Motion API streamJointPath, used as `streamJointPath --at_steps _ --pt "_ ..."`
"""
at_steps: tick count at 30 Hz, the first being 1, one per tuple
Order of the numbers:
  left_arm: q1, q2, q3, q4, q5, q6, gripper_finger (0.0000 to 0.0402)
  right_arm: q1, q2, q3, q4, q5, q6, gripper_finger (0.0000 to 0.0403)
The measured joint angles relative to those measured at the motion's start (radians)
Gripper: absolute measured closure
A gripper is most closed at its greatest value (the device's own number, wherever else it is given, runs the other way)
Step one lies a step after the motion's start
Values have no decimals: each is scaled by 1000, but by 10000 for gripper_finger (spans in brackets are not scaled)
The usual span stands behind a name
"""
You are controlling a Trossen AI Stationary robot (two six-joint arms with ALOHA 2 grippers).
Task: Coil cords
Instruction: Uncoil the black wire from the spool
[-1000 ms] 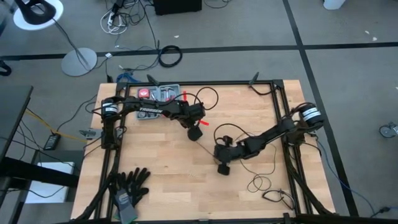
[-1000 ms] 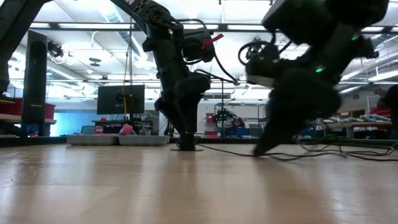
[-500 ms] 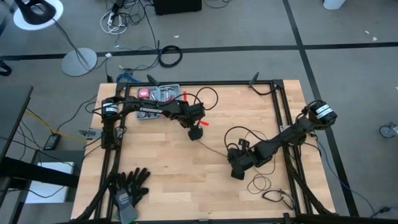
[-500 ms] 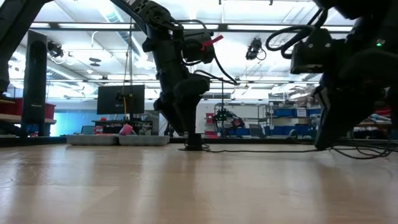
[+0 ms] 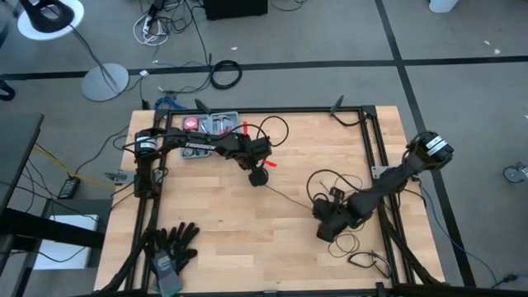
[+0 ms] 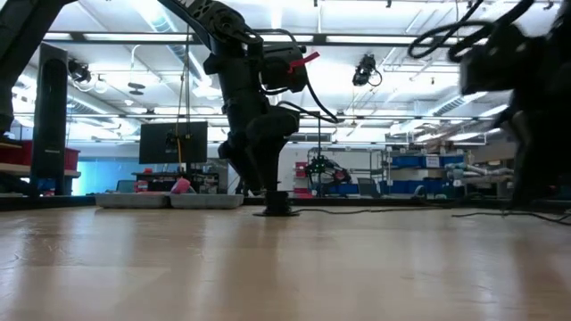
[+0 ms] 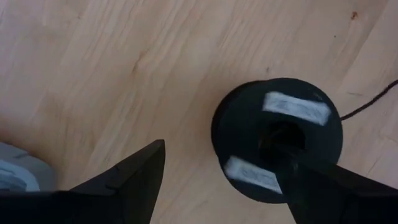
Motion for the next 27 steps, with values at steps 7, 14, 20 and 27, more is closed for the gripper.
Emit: streamJointPath --at_steps 7,14,20,27 --pt "0 0 0 -2 0 0 108 112 -128 1 -142 19 189 403" --pt "0 0 0 -2 0 0 108 229 -219 1 -224 283 346 403" --pt "0 0 0 1 -1 -1 108 188 -168 1 -171 313 296 403" --pt "0 0 8 2 -22 4 108 125 -38 1 16 305 114 403"
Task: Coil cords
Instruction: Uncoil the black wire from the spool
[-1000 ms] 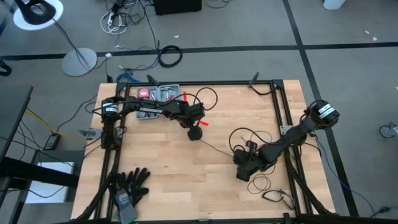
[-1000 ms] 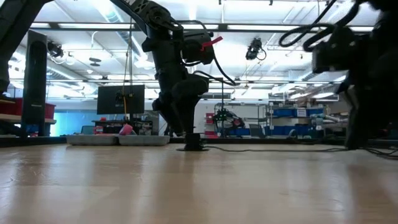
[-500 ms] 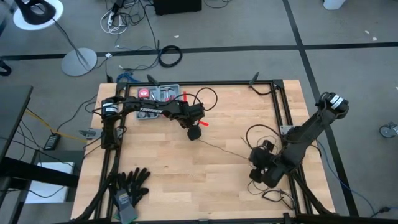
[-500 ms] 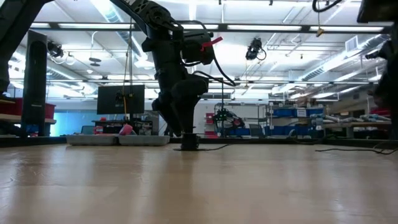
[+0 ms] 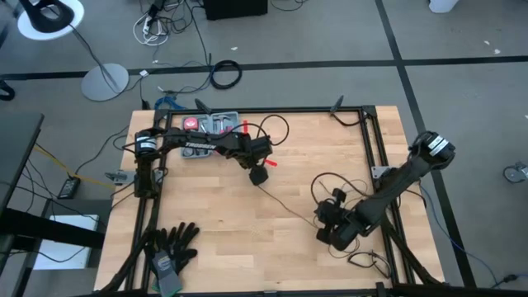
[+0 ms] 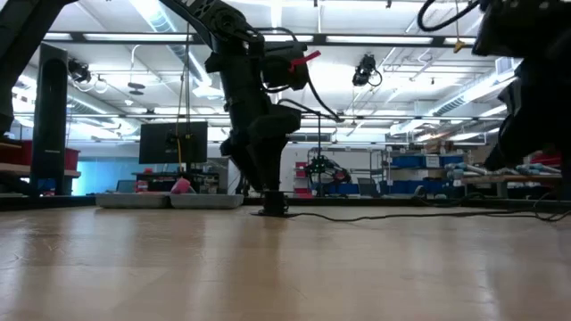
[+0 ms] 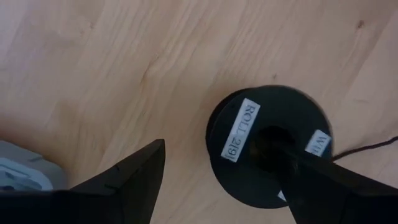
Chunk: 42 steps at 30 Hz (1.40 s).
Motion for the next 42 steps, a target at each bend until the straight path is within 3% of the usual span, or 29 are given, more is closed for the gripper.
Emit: streamJointPath --at_steps 7,26,42 --pt "-2 -1 45 -2 0 20 108 -33 61 0 65 -28 -30 403" --pt "-7 2 39 -8 -34 10 108 -34 61 0 79 -28 -48 403" --pt "-9 2 -41 60 -50 -6 108 -51 61 0 83 -14 -47 400"
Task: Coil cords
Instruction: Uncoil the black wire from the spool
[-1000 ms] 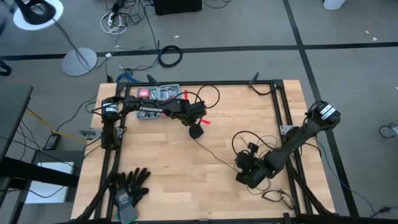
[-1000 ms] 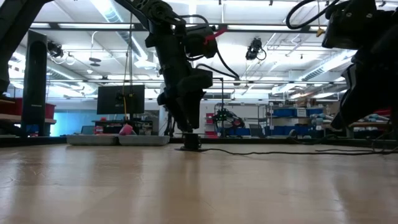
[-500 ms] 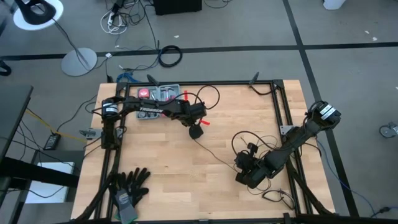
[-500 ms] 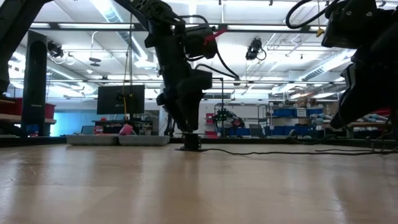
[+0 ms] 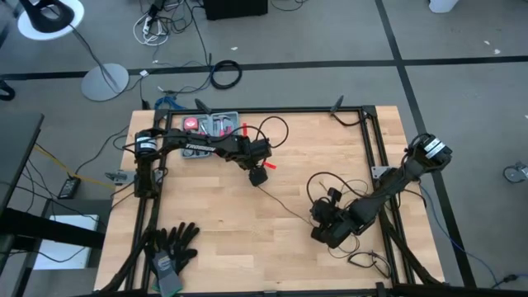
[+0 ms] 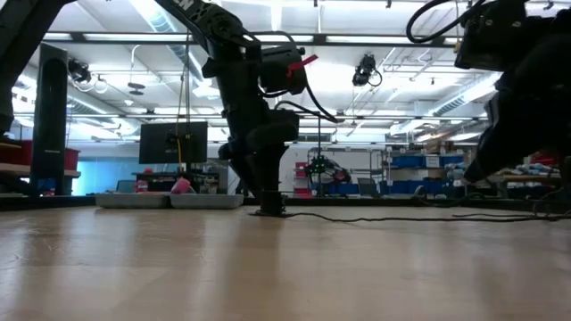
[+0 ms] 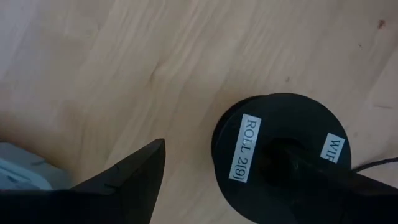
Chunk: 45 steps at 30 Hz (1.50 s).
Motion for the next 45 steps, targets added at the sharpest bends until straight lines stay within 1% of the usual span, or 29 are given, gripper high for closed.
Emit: streamJointPath --at_steps 5,9,11,14,18,23,25,29,33,35,37,40,41,45 --pt "0 0 0 0 12 5 108 -45 0 0 33 29 0 381" --pt "0 1 0 1 12 5 108 -124 0 0 148 28 -30 355" --pt "0 1 0 1 12 5 108 -171 4 0 250 16 -95 338" --pt "0 1 0 8 14 7 108 -241 27 0 412 -19 -245 308" --pt "0 2 0 17 16 9 108 -320 104 0 591 -78 -433 266" --pt "0 2 0 17 16 10 108 -388 230 0 809 -140 -606 221" --pt "0 2 0 16 16 11 108 -406 276 0 904 -161 -652 207" --pt "0 2 0 17 16 16 108 -437 355 2 956 -194 -683 195" --pt "0 2 0 15 16 16 108 -450 414 21 975 -219 -661 206" --pt "0 2 0 15 16 17 108 -448 422 28 974 -214 -664 230" --pt "0 2 0 15 16 17 108 -447 422 28 968 -219 -671 275" --pt "0 2 0 15 16 17 108 -437 412 27 941 -234 -702 370" --pt "0 2 0 14 16 17 108 -436 408 27 929 -240 -716 385" --pt "0 2 0 10 16 18 108 -422 384 28 867 -265 -686 391"
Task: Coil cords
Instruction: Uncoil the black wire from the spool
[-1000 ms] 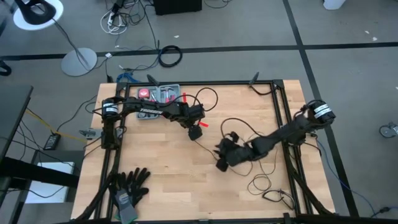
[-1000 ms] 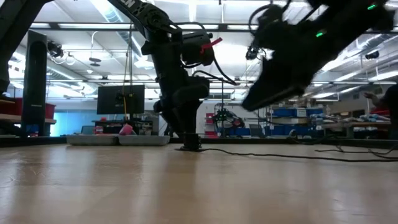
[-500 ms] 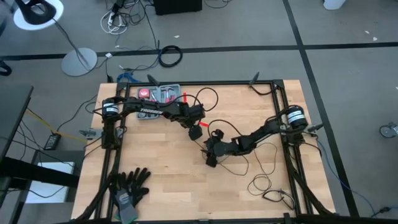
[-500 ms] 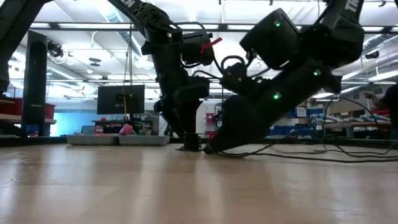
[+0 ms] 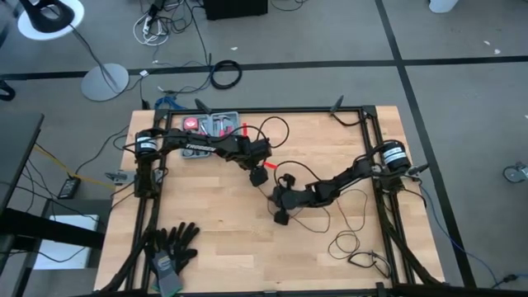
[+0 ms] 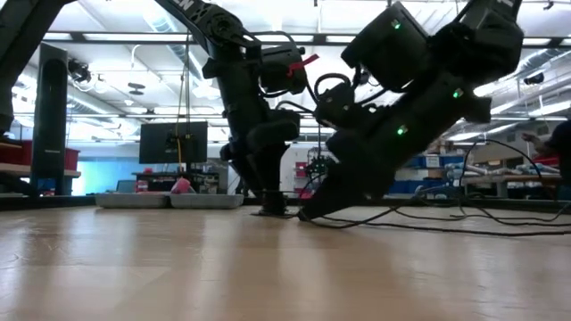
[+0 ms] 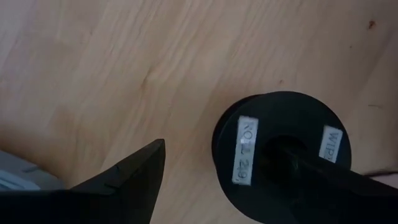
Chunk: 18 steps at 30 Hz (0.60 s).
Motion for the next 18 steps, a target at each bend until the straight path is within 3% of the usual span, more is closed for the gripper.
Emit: streamJointPath --at_steps 9,18 --pt "0 2 -1 -34 0 -5 108 94 -194 -8 -425 -61 142 399" --pt "-2 -2 4 -11 34 -12 108 250 -415 -7 -844 31 402 401"
